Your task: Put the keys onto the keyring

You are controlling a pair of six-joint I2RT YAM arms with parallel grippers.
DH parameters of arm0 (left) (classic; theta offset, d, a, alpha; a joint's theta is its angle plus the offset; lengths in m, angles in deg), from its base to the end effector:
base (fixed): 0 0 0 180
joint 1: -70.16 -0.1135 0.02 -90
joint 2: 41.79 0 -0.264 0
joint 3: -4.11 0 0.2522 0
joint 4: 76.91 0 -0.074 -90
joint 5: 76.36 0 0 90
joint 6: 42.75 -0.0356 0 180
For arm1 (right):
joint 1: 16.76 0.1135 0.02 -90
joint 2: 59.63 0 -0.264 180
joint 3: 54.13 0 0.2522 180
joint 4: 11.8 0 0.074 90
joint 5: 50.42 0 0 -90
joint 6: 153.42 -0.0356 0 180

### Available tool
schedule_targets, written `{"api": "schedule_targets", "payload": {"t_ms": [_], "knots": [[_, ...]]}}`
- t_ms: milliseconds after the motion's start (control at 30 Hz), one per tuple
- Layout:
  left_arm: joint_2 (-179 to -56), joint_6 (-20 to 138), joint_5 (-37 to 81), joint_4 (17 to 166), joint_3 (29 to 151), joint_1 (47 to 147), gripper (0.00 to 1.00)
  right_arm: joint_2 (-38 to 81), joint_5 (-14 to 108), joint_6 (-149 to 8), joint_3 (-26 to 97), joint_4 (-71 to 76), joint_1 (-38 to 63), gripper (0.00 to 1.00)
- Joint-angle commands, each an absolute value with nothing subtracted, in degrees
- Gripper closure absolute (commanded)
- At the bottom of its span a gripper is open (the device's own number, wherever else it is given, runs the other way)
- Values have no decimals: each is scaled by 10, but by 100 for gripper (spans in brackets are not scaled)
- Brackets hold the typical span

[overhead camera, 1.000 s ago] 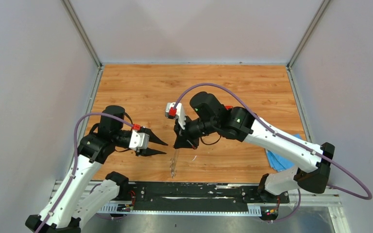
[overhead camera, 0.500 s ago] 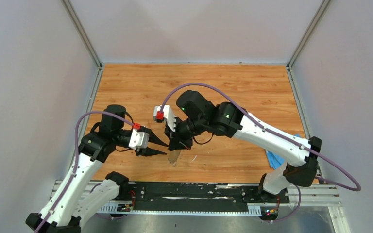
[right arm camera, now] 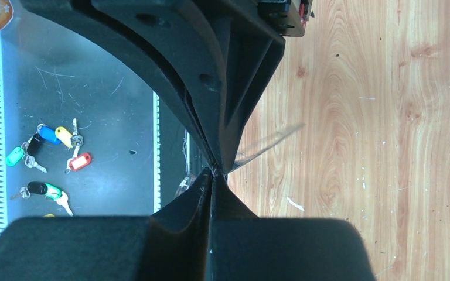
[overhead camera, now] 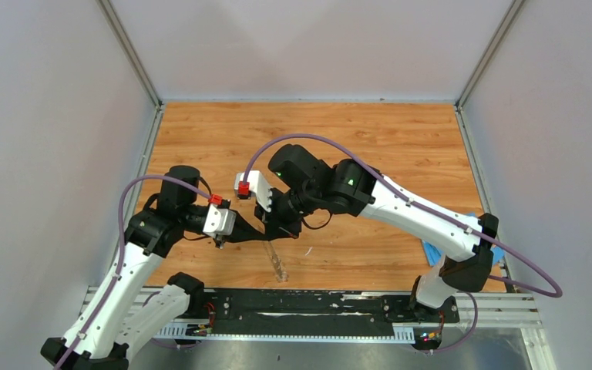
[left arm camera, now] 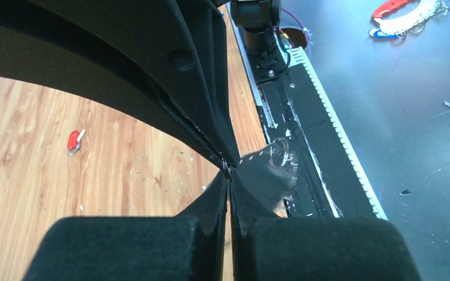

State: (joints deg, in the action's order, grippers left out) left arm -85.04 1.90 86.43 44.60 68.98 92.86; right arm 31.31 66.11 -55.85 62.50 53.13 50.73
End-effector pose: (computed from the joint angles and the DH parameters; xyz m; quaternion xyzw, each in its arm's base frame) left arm 0.1066 -0.0815 0.3366 0.6228 0.4482 -0.4497 0.4572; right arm 0.1130 0.3143 0.4198 -0.6137 0.6375 0.3879 0.2579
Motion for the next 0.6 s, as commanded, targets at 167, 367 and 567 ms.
{"api": "schedule_targets", "payload": {"t_ms": [167, 367, 567], "knots": [[-853, 22, 879, 447, 700, 932, 96, 315, 658, -555, 649, 519, 519, 100], [-855, 28, 882, 448, 700, 932, 89, 314, 656, -555, 647, 512, 523, 100], [-857, 27, 878, 447, 706, 932, 100, 317, 658, -556, 646, 506, 525, 100]]}}
